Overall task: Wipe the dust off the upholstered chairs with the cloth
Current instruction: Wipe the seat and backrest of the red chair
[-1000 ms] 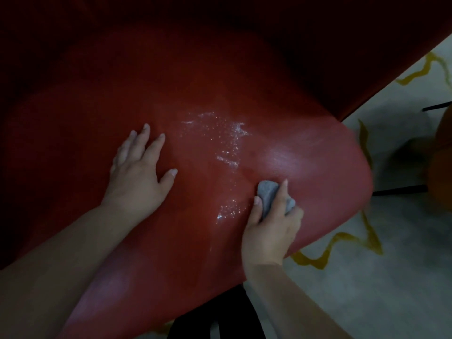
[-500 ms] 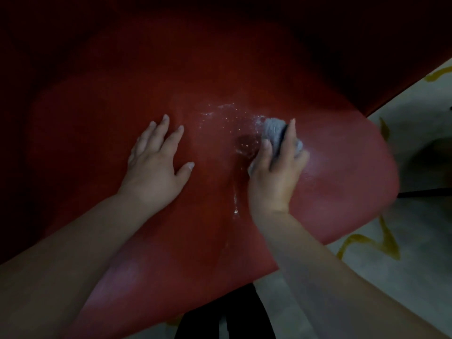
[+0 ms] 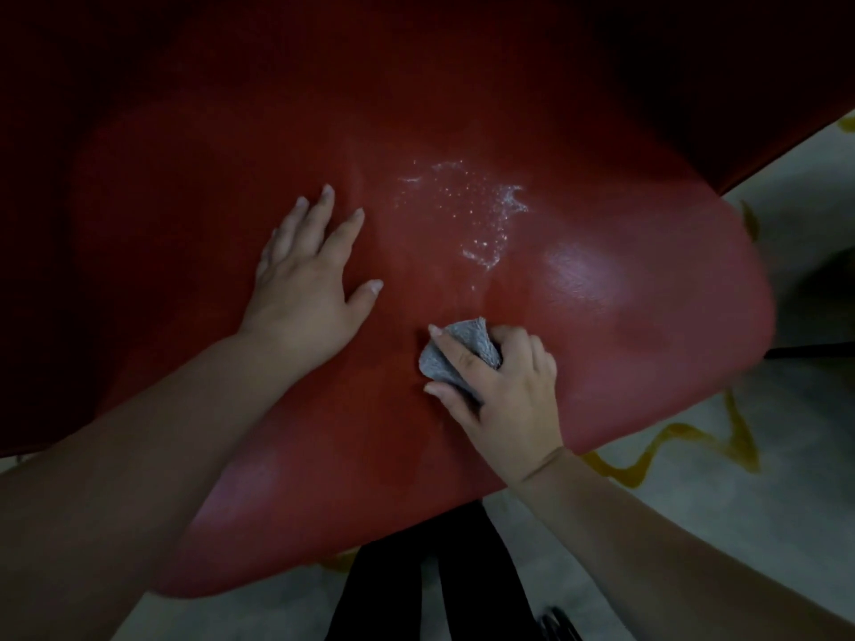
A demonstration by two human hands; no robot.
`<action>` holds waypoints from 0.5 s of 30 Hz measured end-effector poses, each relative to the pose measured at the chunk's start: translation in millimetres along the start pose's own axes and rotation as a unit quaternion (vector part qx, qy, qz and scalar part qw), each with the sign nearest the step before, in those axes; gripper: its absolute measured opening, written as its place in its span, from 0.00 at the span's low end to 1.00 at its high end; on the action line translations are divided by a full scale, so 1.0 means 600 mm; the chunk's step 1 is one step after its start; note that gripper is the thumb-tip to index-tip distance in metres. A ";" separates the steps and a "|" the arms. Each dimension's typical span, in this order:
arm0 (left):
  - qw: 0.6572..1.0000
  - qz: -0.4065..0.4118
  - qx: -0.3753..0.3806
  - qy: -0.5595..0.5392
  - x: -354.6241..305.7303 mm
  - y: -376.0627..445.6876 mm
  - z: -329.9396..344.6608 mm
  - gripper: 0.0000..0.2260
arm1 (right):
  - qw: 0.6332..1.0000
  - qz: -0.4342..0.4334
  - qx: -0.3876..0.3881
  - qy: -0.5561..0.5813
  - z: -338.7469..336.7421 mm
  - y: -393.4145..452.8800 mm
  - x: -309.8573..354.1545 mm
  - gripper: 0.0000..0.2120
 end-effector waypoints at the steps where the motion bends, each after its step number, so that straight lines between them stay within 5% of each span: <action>1: 1.000 -0.003 -0.001 -0.001 0.003 -0.004 0.000 0.32 | 1.000 -0.014 -0.009 -0.003 0.001 0.000 -0.002 0.22; 7: 1.000 -0.012 -0.009 -0.010 0.009 -0.018 0.000 0.32 | 0.980 -0.200 -0.017 -0.016 0.005 -0.013 0.004 0.19; 12: 1.000 -0.008 -0.022 -0.008 0.009 -0.022 0.002 0.32 | 0.996 -0.054 -0.065 -0.002 -0.001 0.124 -0.042 0.18; 15: 1.000 -0.011 -0.018 -0.009 0.011 -0.020 0.000 0.31 | 0.996 -0.046 -0.072 0.035 -0.011 0.170 -0.047 0.17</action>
Point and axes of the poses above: each hand's wrist, its own y-axis towards the middle knuckle, its own z-axis out of the palm, x = y × z, the point moved 3 cm from there along y, towards the middle knuckle, and after that the axes turned 14 degrees about -y, right-handed, at the moved point
